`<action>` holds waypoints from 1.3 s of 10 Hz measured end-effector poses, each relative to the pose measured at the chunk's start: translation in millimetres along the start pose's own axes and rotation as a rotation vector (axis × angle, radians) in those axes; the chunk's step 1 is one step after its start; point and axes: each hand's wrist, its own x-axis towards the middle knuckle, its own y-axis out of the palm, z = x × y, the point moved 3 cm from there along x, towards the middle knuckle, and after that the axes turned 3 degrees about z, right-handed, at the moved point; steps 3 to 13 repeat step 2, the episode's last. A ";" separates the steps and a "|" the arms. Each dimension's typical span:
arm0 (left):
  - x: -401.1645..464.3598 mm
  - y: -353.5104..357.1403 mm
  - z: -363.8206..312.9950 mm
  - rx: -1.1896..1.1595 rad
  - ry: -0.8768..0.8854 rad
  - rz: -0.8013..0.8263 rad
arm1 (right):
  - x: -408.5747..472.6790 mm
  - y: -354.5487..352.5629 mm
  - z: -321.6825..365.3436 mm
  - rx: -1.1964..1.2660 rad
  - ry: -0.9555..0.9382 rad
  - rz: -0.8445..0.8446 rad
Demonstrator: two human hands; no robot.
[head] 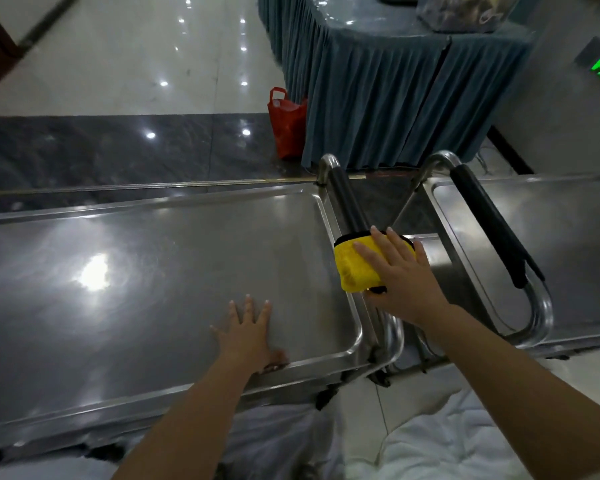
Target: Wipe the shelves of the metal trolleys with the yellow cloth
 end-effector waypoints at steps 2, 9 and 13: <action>-11.0 -24.7 17.2 -0.037 0.062 -0.224 | -2.5 -17.0 16.3 0.016 -0.055 -0.002; -11.0 -24.7 17.2 -0.037 0.062 -0.224 | -2.5 -17.0 16.3 0.016 -0.055 -0.002; -11.0 -24.7 17.2 -0.037 0.062 -0.224 | -2.5 -17.0 16.3 0.016 -0.055 -0.002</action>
